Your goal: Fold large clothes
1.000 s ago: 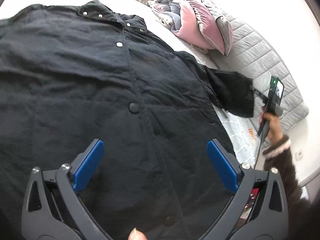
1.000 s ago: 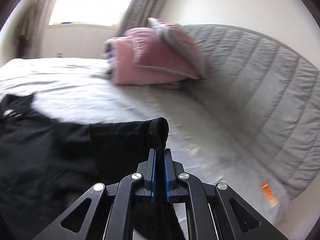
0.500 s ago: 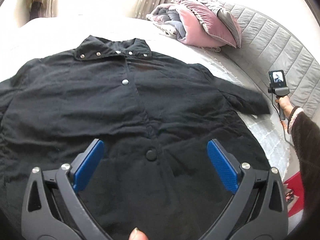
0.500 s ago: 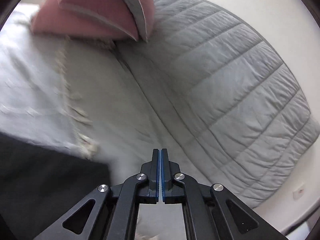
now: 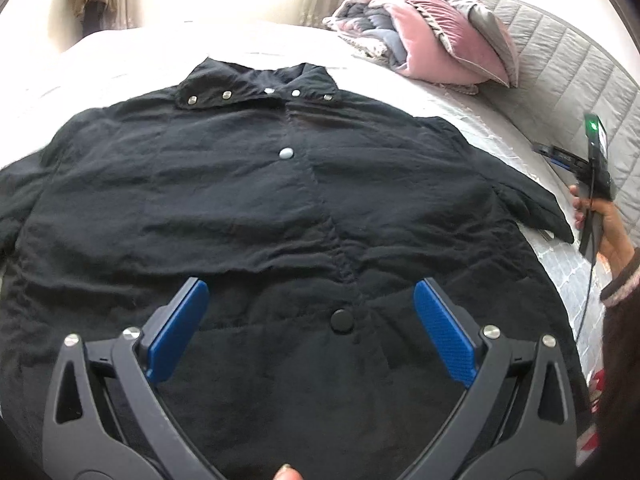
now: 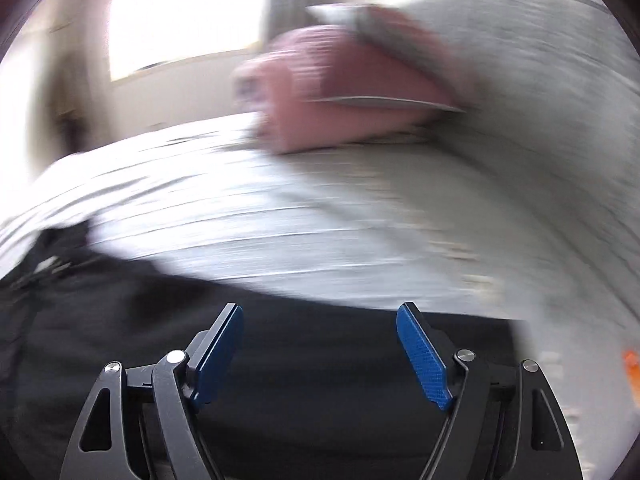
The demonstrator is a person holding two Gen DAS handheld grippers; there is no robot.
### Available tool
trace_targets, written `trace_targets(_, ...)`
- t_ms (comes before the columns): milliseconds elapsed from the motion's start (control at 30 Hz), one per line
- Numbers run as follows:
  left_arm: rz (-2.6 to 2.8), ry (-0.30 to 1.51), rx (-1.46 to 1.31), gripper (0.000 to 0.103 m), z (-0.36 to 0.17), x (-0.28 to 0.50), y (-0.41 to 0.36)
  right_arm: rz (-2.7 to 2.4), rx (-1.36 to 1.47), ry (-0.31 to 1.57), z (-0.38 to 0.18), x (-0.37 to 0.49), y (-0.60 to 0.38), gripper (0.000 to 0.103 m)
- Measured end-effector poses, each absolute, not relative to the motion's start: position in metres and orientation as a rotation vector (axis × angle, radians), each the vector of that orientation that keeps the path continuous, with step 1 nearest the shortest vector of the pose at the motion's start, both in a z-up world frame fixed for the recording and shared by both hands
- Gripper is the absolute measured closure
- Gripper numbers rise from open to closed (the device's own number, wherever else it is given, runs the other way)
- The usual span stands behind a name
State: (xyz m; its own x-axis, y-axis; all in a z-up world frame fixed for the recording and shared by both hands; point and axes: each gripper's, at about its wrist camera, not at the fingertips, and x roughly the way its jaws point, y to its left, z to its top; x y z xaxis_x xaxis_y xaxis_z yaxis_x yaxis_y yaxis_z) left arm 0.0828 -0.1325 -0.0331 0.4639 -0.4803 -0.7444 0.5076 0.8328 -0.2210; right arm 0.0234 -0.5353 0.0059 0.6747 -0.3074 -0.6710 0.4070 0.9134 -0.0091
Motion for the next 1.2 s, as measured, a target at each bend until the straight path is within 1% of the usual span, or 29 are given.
trace_targets(67,-0.602,0.911,0.016,0.001,-0.037,0.082,-0.129,-0.281,0.123,0.744,-0.005,0.055,-0.486,0.023)
trace_targets(133,-0.59,0.908,0.009,0.001,-0.041,0.084,-0.125,-0.218,0.109,0.764,-0.021,0.074,-0.456,0.023)
trace_targets(200,-0.576,0.905,0.01,0.001,-0.046,0.086,-0.121,-0.229,0.086,0.829,-0.043,0.083,-0.452,0.023)
trace_targets(267,-0.567,0.933,-0.001,0.001,-0.051,0.089,-0.115,-0.304,0.048,0.917,-0.069,0.079,-0.47,0.023)
trace_targets(300,-0.569,0.947,-0.009,0.001,-0.052,0.089,-0.111,-0.299,0.068,0.913,-0.074,0.068,-0.482,0.019)
trace_targets(333,-0.577,0.962,-0.022,0.001,-0.054,0.09,-0.104,-0.322,0.099,0.89,-0.074,0.052,-0.496,0.019)
trace_targets(400,-0.581,0.967,-0.022,0.001,-0.055,0.089,-0.095,-0.506,0.039,0.929,-0.073,0.024,-0.524,0.019)
trace_targets(467,-0.582,0.97,-0.01,0.001,-0.057,0.089,-0.09,-0.553,0.09,0.947,-0.065,-0.011,-0.551,0.019)
trace_targets(533,-0.583,0.973,-0.01,0.001,-0.057,0.09,-0.088,-0.67,0.036,0.954,-0.052,-0.039,-0.564,0.019)
trace_targets(567,-0.586,0.976,-0.017,0.001,-0.057,0.09,-0.088,-0.695,0.053,0.94,-0.044,-0.057,-0.572,0.019)
trace_targets(733,-0.659,1.03,-0.083,0.001,-0.047,0.09,-0.095,-0.745,0.37,0.82,-0.017,-0.136,-0.62,0.016)
trace_targets(867,-0.682,1.028,-0.11,0.001,-0.038,0.089,-0.099,-0.749,0.619,0.741,-0.02,-0.182,-0.642,0.015)
trace_targets(1133,-0.69,1.034,-0.166,0.001,-0.038,0.093,-0.092,-0.707,0.926,0.657,-0.063,-0.183,-0.636,0.014)
trace_targets(1200,-0.692,1.044,-0.173,0.001,-0.041,0.095,-0.09,-0.749,0.902,0.634,-0.066,-0.178,-0.638,0.014)
